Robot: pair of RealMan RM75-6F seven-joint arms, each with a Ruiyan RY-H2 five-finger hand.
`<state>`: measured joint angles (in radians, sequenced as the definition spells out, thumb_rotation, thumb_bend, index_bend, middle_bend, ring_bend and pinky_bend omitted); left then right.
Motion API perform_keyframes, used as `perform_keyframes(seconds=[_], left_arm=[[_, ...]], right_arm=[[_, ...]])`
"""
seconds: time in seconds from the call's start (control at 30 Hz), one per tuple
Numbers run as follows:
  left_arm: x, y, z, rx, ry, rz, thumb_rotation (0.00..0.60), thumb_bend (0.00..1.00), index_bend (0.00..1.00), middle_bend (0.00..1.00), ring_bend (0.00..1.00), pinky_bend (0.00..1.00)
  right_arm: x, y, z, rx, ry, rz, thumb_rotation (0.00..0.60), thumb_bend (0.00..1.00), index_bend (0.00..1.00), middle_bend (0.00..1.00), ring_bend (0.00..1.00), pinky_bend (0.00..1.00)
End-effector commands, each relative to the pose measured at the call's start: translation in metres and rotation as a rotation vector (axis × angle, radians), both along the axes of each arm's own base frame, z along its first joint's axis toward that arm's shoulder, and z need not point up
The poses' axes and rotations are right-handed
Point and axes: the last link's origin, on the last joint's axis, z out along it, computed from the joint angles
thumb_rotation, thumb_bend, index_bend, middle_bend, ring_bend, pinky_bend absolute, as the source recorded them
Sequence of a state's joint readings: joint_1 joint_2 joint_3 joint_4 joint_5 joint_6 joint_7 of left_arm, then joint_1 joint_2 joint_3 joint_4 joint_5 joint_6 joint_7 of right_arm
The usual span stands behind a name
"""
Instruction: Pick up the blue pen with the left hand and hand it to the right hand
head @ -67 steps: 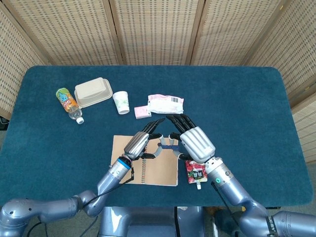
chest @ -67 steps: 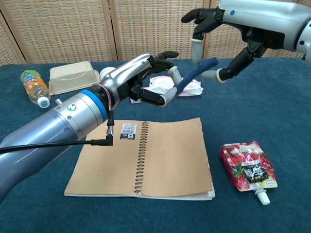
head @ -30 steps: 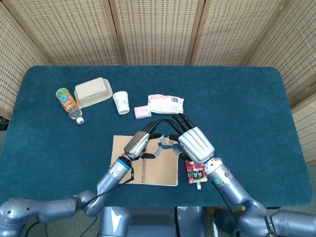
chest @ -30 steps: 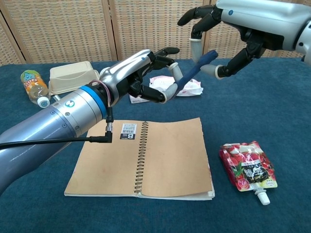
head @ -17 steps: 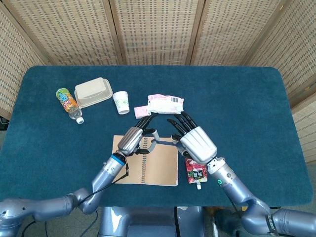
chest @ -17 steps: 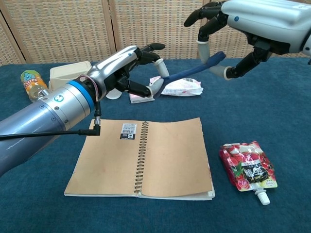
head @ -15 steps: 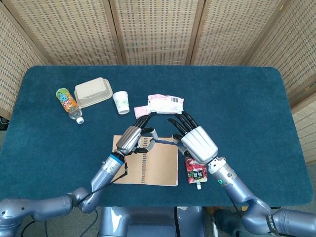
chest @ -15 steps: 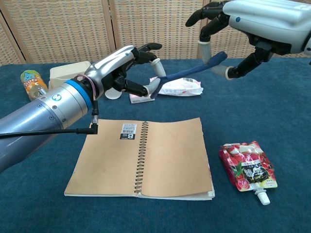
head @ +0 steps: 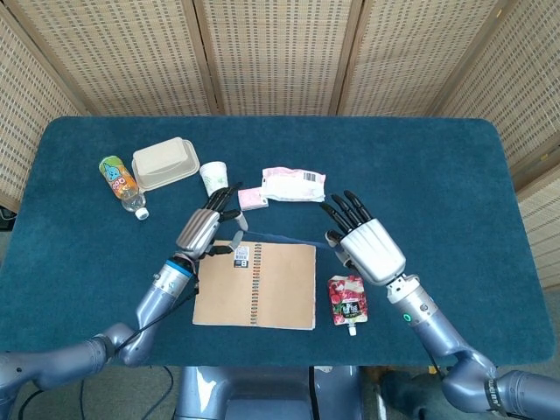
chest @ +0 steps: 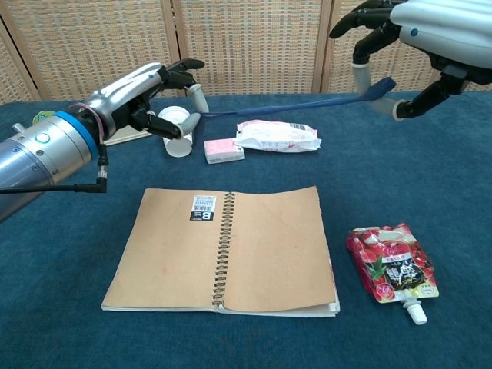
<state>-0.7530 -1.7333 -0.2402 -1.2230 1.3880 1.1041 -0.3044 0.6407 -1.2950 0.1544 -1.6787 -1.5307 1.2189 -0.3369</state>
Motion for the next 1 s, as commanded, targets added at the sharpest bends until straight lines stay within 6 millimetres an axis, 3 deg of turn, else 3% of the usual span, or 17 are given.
perform_keyframes(seconds=[0.03,0.3,0.7,0.73,0.87,1.0], left_arm=[[-0.015,0.004,0.011,0.017,0.011,0.034,0.600,0.52,0.86,0.00,0.00,0.00],[-0.062,0.019,0.056,0.094,0.106,0.107,0.600,0.52,0.86,0.00,0.00,0.00],[-0.095,0.030,0.101,0.178,0.131,0.189,0.600,0.52,0.87,0.00,0.00,0.00],[-0.102,0.030,0.112,0.203,0.143,0.197,0.600,0.52,0.87,0.00,0.00,0.00],[-0.107,0.024,0.124,0.211,0.183,0.175,0.600,0.52,0.87,0.00,0.00,0.00],[-0.113,0.015,0.130,0.218,0.274,0.150,0.600,0.52,0.87,0.00,0.00,0.00]], right_arm=[[-0.010,-0.002,0.005,-0.015,0.006,-0.017,0.600,0.81,0.91,0.20,0.00,0.00],[-0.053,-0.012,0.027,-0.086,0.036,-0.083,0.600,0.81,0.91,0.20,0.00,0.00],[-0.095,-0.015,0.049,-0.151,0.045,-0.141,0.600,0.81,0.90,0.20,0.00,0.00],[-0.107,-0.013,0.055,-0.164,0.041,-0.174,0.600,0.81,0.90,0.20,0.00,0.00],[-0.113,-0.011,0.059,-0.162,0.027,-0.165,0.600,0.81,0.90,0.20,0.00,0.00],[-0.104,-0.008,0.061,-0.147,-0.012,-0.144,0.600,0.81,0.90,0.20,0.00,0.00]])
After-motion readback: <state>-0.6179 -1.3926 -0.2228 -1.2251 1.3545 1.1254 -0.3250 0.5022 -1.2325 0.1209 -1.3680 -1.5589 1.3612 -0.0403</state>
